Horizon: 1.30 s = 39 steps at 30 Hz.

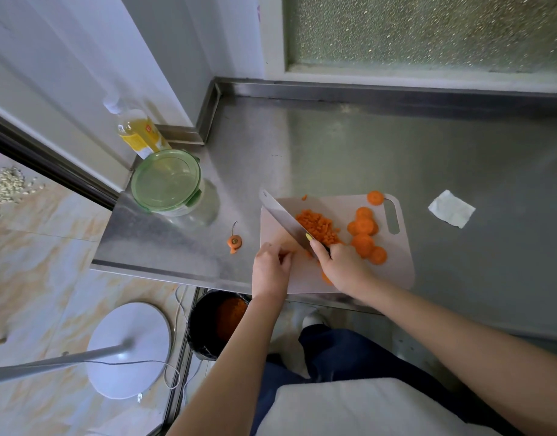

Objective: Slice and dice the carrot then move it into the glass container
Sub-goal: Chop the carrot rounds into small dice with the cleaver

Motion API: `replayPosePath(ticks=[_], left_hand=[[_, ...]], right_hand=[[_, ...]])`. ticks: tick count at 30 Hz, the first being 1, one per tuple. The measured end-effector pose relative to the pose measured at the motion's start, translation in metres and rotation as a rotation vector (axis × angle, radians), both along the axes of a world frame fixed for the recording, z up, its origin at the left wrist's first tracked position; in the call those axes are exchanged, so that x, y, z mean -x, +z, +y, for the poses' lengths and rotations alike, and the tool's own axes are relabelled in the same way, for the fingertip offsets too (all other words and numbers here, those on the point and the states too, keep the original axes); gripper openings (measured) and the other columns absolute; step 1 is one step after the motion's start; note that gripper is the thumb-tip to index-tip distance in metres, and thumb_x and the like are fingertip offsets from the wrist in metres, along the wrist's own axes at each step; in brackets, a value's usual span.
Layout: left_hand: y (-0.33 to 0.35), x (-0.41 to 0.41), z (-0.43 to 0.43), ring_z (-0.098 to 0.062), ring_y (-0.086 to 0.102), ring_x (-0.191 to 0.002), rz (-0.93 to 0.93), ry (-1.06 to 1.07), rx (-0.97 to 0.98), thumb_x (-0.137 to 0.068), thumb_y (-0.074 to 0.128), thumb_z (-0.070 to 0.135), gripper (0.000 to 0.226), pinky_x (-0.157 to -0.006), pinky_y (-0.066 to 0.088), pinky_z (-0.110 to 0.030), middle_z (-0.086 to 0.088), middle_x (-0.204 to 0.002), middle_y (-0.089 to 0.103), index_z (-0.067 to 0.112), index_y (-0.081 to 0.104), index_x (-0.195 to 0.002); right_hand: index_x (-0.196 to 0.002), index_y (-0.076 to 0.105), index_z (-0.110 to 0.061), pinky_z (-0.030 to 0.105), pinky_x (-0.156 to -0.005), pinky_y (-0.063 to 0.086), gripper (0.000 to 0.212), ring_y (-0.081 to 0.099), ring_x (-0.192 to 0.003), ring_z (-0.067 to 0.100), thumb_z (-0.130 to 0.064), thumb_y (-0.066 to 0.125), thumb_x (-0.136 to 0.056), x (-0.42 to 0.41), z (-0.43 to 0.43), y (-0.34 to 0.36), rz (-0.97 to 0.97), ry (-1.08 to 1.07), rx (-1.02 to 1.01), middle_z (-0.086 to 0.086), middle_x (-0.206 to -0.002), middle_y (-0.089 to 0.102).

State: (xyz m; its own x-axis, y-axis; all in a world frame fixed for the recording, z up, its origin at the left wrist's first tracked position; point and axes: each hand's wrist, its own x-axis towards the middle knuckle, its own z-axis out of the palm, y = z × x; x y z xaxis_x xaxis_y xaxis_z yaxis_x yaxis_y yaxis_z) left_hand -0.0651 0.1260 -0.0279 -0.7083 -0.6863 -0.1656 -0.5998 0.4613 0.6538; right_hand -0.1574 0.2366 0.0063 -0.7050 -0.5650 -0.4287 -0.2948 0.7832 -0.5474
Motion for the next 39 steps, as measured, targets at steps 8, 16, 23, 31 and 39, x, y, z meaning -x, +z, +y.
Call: replayPosePath(ticks=[8, 16, 23, 31, 39], left_hand=[[-0.002, 0.004, -0.004, -0.022, 0.055, -0.087, -0.039, -0.003, -0.017, -0.088, 0.057, 0.005, 0.010, -0.075, 0.037, -0.019, -0.011, -0.096, 0.059, 0.002, 0.065, -0.094], [-0.005, 0.004, -0.005, -0.024, 0.054, -0.085, -0.078, -0.022, -0.019, -0.088, 0.054, 0.004, 0.009, -0.073, 0.037, -0.023, -0.013, -0.095, 0.058, 0.001, 0.063, -0.089], [-0.005, 0.007, -0.006, -0.023, 0.053, -0.082, -0.093, -0.027, -0.018, -0.088, 0.054, 0.003, 0.009, -0.068, 0.033, -0.017, -0.013, -0.095, 0.057, 0.000, 0.062, -0.089], [-0.004, 0.004, -0.003, -0.022, 0.055, -0.081, -0.010, -0.012, -0.048, -0.085, 0.055, 0.001, 0.012, -0.068, 0.033, -0.016, -0.010, -0.091, 0.060, 0.007, 0.065, -0.090], [-0.001, 0.013, 0.017, -0.022, 0.056, -0.086, 0.014, -0.031, -0.043, -0.088, 0.051, 0.004, 0.020, -0.071, 0.033, -0.017, -0.009, -0.096, 0.062, 0.007, 0.067, -0.099]], right_hand=[[-0.081, 0.062, -0.003, 0.027, -0.060, 0.033, 0.060, 0.059, -0.079, 0.031, -0.050, 0.030, -0.099, -0.007, 0.003, -0.001, -0.008, 0.027, 0.019, 0.015, -0.080, 0.063], [-0.093, 0.067, 0.001, 0.025, -0.063, 0.031, 0.064, 0.061, -0.089, 0.033, -0.049, 0.028, -0.100, -0.012, 0.006, -0.001, 0.021, 0.077, -0.036, 0.020, -0.093, 0.067], [-0.089, 0.065, 0.000, 0.027, -0.063, 0.037, 0.065, 0.063, -0.087, 0.033, -0.052, 0.028, -0.099, -0.014, -0.004, -0.006, -0.017, 0.047, -0.050, 0.019, -0.090, 0.068], [-0.077, 0.058, -0.005, 0.029, -0.062, 0.039, 0.059, 0.060, -0.078, 0.030, -0.051, 0.028, -0.099, -0.010, -0.013, -0.001, -0.022, 0.044, -0.029, 0.018, -0.085, 0.066], [-0.072, 0.060, -0.010, 0.029, -0.067, 0.037, 0.053, 0.060, -0.077, 0.024, -0.048, 0.035, -0.099, 0.017, 0.000, 0.004, -0.050, -0.102, 0.162, 0.011, -0.073, 0.064]])
